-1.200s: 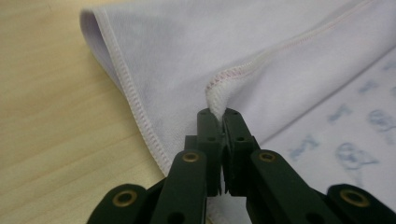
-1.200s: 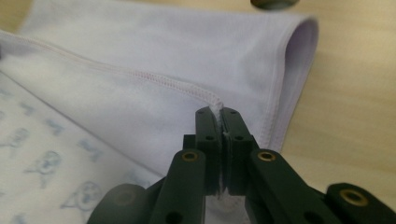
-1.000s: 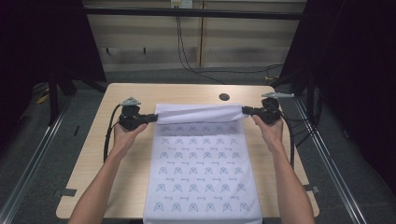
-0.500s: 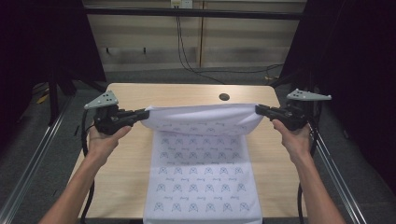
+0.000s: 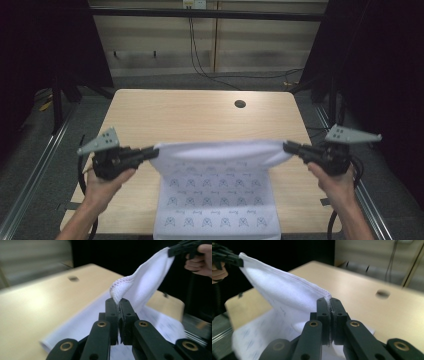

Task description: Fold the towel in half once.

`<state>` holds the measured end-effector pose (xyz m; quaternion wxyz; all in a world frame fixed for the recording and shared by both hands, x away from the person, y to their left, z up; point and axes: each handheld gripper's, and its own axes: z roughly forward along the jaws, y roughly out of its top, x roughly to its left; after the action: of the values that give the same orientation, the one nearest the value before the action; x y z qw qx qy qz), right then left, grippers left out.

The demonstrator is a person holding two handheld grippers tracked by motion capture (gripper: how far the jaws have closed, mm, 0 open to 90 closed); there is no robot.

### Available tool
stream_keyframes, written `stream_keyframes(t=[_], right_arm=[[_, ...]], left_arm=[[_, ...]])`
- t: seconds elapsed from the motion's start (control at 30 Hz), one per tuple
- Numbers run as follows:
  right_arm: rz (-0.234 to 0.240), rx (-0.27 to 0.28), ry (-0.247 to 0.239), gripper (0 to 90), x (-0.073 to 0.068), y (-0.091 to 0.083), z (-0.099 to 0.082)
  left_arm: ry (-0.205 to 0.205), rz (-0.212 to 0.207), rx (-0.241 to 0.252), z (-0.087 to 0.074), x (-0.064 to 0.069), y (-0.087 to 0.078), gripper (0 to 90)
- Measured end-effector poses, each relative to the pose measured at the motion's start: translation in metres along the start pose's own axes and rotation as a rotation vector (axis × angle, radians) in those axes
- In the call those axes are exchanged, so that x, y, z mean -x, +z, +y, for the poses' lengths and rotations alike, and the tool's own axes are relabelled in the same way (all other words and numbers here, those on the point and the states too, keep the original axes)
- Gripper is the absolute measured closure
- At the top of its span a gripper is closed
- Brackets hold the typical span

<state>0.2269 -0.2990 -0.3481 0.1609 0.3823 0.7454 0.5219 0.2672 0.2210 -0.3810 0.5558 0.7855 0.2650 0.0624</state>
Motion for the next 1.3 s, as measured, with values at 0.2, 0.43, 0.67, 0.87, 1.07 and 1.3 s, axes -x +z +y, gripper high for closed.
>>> stream_keyframes(t=[0.2,0.43,0.67,0.87,1.07,1.3], right_arm=[[0.066,-0.147,0.044,85.8,-0.015,0.002,-0.074],[0.155,-0.263,0.053,83.3,-0.04,-0.01,-0.121],[0.214,-0.266,0.042,70.4,-0.057,-0.039,-0.132],[0.177,-0.203,0.075,69.3,-0.028,-0.013,-0.121],[0.11,-0.239,0.067,68.1,0.005,0.051,-0.102],[0.065,-0.299,-0.005,67.2,0.022,0.112,-0.085]], left_arm=[[-0.03,-0.059,-0.161,-0.069,0.01,0.01,85.6],[-0.054,-0.171,-0.218,-0.095,0.034,0.003,84.4],[-0.018,-0.256,-0.157,-0.095,0.043,-0.018,72.9],[-0.081,-0.138,-0.21,-0.09,0.006,0.014,72.0],[-0.098,-0.054,-0.25,-0.077,-0.032,0.063,74.0],[-0.118,0.028,-0.263,-0.069,-0.062,0.101,76.4]])
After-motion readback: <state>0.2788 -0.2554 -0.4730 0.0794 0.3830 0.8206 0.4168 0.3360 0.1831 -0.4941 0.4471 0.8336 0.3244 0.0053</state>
